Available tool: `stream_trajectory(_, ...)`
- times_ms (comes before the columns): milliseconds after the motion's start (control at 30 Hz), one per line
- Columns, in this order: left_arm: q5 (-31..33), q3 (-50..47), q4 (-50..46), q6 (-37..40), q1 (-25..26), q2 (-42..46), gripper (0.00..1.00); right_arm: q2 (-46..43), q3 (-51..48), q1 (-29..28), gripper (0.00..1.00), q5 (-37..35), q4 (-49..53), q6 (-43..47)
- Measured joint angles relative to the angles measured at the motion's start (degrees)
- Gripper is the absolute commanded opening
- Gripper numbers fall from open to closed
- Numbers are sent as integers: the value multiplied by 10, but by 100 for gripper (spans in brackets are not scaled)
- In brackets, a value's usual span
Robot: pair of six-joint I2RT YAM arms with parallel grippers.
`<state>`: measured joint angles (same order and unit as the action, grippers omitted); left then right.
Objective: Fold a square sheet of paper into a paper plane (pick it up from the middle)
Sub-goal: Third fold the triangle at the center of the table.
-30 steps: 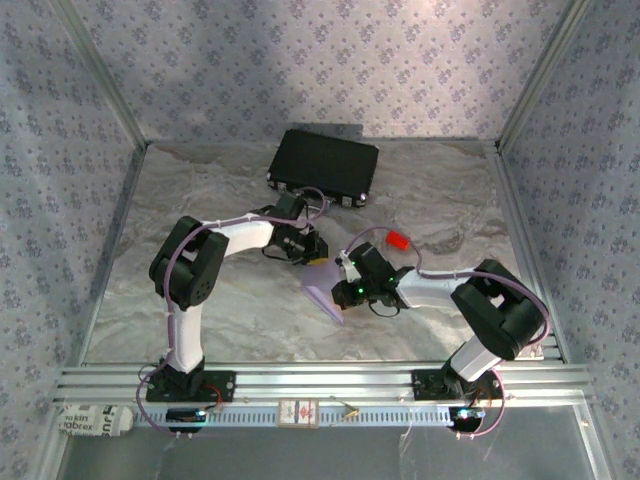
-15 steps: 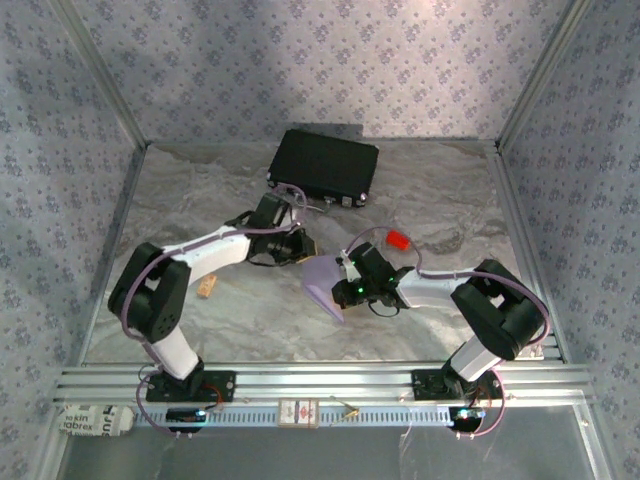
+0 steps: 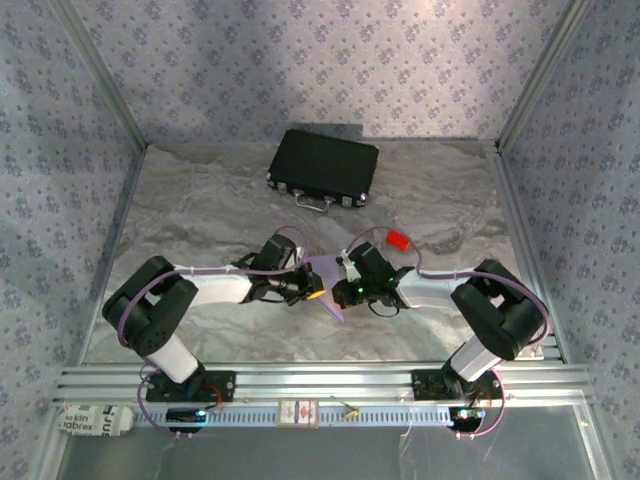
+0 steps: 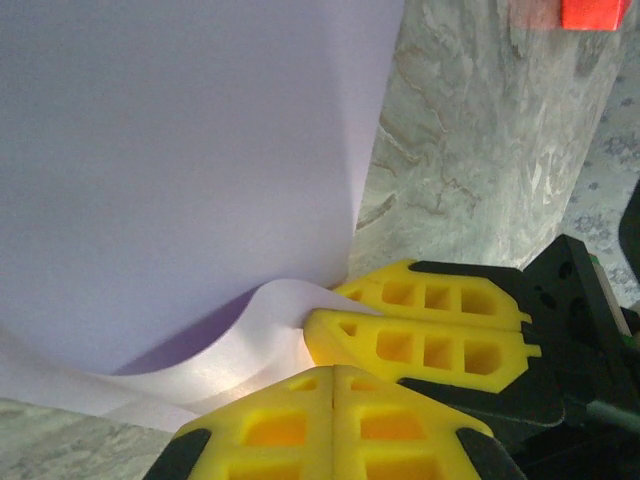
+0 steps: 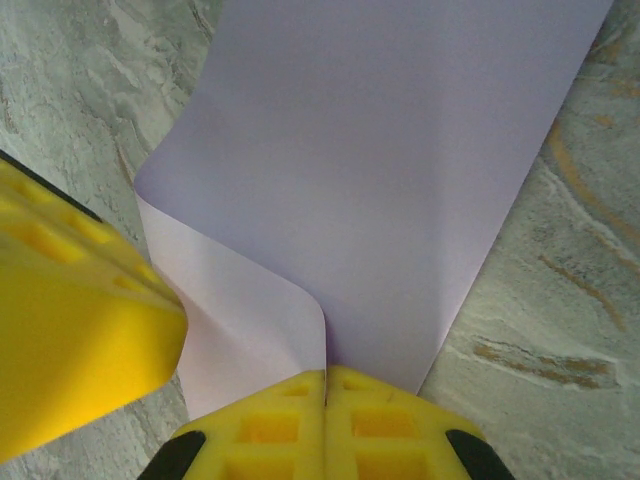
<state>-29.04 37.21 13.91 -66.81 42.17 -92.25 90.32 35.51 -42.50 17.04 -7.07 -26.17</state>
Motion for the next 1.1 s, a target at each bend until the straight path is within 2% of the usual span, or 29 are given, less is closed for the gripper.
stream_trajectory(467,4,-8,26,-14,0,-10,0,0,0,0,2,-2,0,0)
stream_trajectory(1100,19,13,-56,19,1,-31,0,0,0,0,3,-2,0,0)
